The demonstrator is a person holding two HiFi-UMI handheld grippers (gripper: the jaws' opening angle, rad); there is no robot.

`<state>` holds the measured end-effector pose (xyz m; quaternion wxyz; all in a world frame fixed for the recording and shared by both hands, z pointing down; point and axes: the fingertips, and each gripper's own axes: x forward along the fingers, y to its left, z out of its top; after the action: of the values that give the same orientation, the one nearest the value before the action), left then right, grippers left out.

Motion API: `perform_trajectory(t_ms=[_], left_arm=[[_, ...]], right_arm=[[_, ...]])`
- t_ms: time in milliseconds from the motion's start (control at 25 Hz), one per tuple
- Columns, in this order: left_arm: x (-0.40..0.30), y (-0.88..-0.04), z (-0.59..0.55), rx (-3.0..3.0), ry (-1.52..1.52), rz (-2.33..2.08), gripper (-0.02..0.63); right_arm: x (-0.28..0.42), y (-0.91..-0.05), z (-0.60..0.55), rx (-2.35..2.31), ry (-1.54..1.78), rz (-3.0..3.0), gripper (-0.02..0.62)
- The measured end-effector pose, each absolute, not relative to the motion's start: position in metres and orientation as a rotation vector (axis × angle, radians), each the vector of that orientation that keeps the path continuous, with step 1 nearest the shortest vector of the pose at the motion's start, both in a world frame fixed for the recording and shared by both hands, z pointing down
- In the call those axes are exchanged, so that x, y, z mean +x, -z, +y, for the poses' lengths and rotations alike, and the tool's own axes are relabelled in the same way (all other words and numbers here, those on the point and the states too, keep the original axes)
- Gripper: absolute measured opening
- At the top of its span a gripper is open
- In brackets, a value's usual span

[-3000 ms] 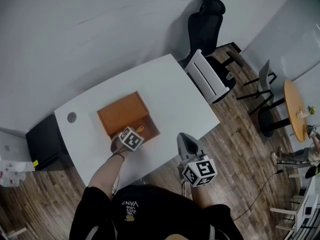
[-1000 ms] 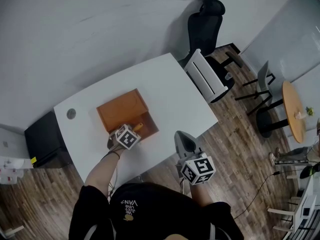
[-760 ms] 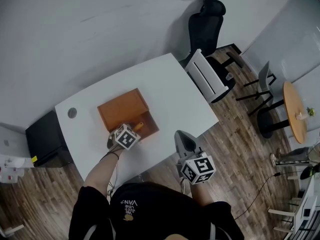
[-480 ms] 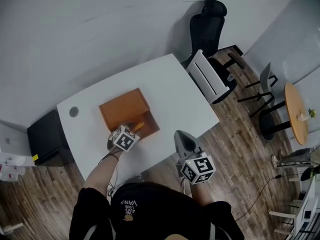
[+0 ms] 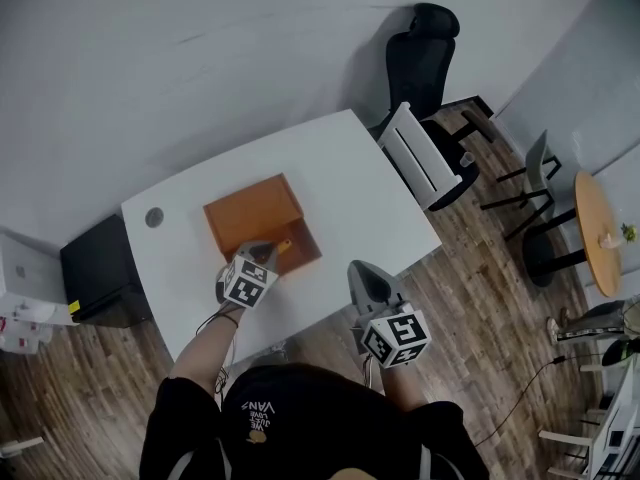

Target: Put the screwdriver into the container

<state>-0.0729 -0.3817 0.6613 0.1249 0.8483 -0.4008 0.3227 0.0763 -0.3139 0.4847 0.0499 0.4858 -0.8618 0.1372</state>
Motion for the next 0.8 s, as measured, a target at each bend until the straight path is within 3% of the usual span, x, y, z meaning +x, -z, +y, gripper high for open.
perform_trajectory(t_ms=[800], left_arm=[[-0.078, -0.561, -0.330, 2.545, -0.676, -1.441, 0.014]], right_arm=[[0.066, -0.475, -0.287, 1.371, -0.373, -2.729, 0.012]])
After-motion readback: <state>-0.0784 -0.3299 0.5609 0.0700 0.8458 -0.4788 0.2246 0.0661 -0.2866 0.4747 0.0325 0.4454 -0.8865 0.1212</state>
